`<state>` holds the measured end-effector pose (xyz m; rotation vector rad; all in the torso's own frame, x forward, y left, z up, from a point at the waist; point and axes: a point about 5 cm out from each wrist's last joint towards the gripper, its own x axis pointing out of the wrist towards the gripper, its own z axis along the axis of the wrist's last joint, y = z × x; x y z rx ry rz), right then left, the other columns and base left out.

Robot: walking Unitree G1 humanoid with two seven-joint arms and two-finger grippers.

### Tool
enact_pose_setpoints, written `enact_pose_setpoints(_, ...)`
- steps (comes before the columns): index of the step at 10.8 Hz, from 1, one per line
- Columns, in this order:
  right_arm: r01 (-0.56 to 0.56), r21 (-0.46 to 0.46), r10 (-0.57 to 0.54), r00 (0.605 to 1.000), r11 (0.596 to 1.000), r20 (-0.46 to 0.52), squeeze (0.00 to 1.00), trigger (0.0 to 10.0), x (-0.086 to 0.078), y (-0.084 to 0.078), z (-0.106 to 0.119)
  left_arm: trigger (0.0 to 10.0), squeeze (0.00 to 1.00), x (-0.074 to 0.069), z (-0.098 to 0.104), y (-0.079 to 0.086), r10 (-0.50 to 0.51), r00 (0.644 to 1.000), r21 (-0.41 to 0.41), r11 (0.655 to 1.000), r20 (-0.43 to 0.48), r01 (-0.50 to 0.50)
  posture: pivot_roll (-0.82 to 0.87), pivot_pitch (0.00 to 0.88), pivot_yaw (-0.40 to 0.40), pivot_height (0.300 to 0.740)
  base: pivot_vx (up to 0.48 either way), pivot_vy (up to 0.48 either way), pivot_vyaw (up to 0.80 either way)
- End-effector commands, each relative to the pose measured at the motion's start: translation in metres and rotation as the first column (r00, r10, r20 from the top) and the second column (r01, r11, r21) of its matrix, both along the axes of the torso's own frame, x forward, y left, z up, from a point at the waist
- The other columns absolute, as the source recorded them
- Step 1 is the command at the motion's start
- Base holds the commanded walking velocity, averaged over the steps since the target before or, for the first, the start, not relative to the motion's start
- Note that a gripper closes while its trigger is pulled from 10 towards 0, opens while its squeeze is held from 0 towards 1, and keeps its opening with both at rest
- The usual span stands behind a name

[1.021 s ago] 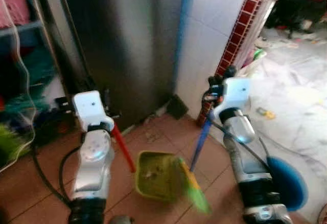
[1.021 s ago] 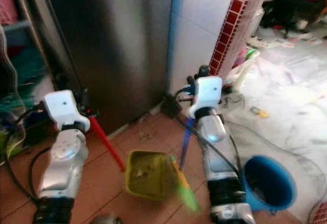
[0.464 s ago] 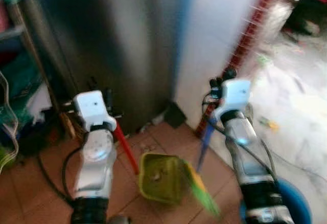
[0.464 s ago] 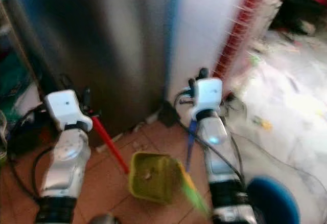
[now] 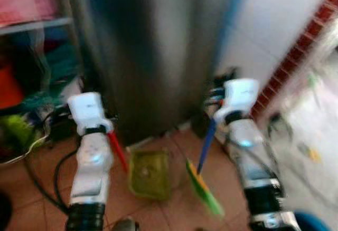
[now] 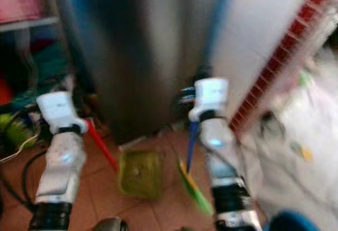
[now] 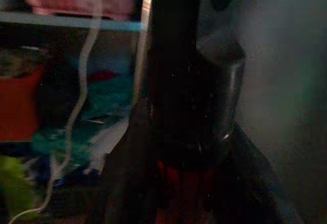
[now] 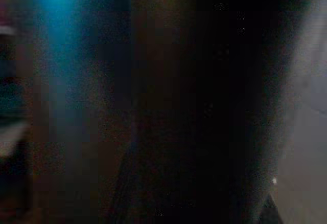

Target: Sweep floor

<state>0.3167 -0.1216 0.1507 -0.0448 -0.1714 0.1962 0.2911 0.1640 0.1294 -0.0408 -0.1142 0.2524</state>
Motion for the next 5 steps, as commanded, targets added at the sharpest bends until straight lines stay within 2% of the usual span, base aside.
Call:
enact_pose_setpoints(1, 0.008, 0.035, -0.011, 0.997, 0.999, 0.072, 0.00, 10.0, 0.0018, -0.0038, 0.0156, 10.0, 0.00, 0.0010, 0.0154, -0.0053, -0.009, 0.998, 0.026, 1.000, 0.066, 0.007, -0.05, 0.000, -0.051, 0.740, 0.000, 0.000, 0.56)
enact_pose_setpoints(5, 0.009, 0.024, -0.011, 0.997, 1.000, 0.075, 0.00, 10.0, 0.0010, -0.0029, 0.0148, 10.0, 0.00, -0.0024, 0.0144, -0.0032, 0.006, 0.998, 0.023, 1.000, 0.057, -0.007, -0.05, 0.000, -0.051, 0.740, 0.000, 0.000, 0.51)
